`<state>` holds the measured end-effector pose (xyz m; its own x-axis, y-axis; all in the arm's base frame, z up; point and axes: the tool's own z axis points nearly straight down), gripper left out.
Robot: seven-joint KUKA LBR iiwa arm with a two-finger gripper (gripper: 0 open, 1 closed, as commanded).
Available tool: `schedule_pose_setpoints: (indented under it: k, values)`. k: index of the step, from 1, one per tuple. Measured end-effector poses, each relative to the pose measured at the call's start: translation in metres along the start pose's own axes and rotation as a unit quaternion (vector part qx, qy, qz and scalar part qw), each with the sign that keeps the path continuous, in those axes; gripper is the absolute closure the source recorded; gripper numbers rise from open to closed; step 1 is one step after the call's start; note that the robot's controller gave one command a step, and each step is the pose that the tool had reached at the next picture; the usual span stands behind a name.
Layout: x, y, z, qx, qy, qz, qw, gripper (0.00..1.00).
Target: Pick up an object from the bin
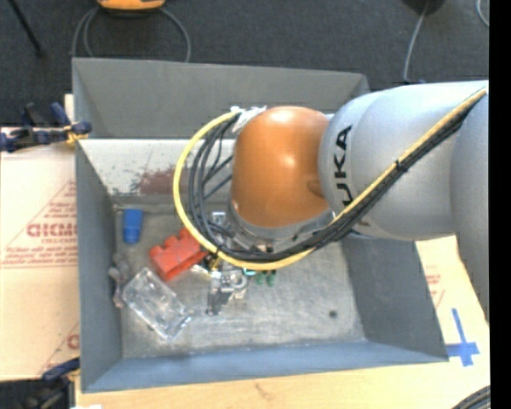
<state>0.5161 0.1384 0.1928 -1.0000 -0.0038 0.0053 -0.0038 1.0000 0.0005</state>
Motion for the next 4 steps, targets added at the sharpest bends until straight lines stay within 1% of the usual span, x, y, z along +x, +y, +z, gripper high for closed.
schedule_pose_setpoints:
  k: [1,2,3,4]
  values:
    - [-0.075,0.001,0.082,0.0,-0.0032,0.061,0.9981,0.0]
    - [-0.079,0.001,0.113,0.001,-0.0029,0.042,0.9991,0.0]
    - [-0.081,0.001,0.11,0.0,-0.0061,0.045,0.999,1.0]
    - [-0.08,0.002,0.111,-0.001,-0.0045,0.045,0.999,0.0]
